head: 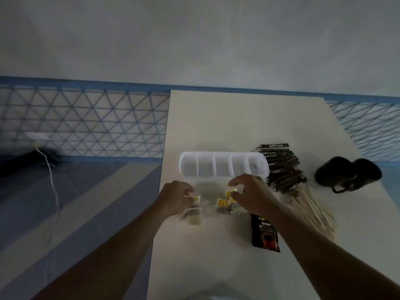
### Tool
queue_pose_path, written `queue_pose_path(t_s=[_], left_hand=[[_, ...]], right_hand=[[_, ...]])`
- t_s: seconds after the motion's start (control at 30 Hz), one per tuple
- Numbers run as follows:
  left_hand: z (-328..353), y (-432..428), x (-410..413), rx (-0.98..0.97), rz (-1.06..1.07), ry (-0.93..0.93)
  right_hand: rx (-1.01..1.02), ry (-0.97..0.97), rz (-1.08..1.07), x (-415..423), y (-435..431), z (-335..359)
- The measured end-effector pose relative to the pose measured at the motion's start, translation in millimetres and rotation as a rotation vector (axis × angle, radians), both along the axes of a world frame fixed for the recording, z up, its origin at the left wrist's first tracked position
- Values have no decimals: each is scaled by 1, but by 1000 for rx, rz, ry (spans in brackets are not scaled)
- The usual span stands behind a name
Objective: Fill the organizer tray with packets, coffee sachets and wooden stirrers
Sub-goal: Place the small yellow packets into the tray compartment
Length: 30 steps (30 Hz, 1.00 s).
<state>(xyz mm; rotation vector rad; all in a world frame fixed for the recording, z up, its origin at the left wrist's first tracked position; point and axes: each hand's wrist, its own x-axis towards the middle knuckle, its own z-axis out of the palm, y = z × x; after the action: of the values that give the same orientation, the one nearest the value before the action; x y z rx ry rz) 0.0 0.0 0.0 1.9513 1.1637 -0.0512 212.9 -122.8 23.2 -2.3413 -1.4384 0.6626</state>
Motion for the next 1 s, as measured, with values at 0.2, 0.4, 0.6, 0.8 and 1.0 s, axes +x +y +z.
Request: queue_pose_path(t_s=[0.2,0.4,0.6,0.8,1.0], left_hand=[[-8,-12,3,37,70,29],[-11,-13,-7,125,135,-60],[-7,-7,-22,179,225,-95],[-10,-12,-36,285,223,-62],[-16,-24,-41,285,209,-42]], right_hand=[[-1,-99,114,-2,-3,-14],[10,-265,251,-12,3,-31],[14,-303,289,-16,11,-34],[87,-232,308,-26,24,-28],[119,-153,321,-45,38,-31]])
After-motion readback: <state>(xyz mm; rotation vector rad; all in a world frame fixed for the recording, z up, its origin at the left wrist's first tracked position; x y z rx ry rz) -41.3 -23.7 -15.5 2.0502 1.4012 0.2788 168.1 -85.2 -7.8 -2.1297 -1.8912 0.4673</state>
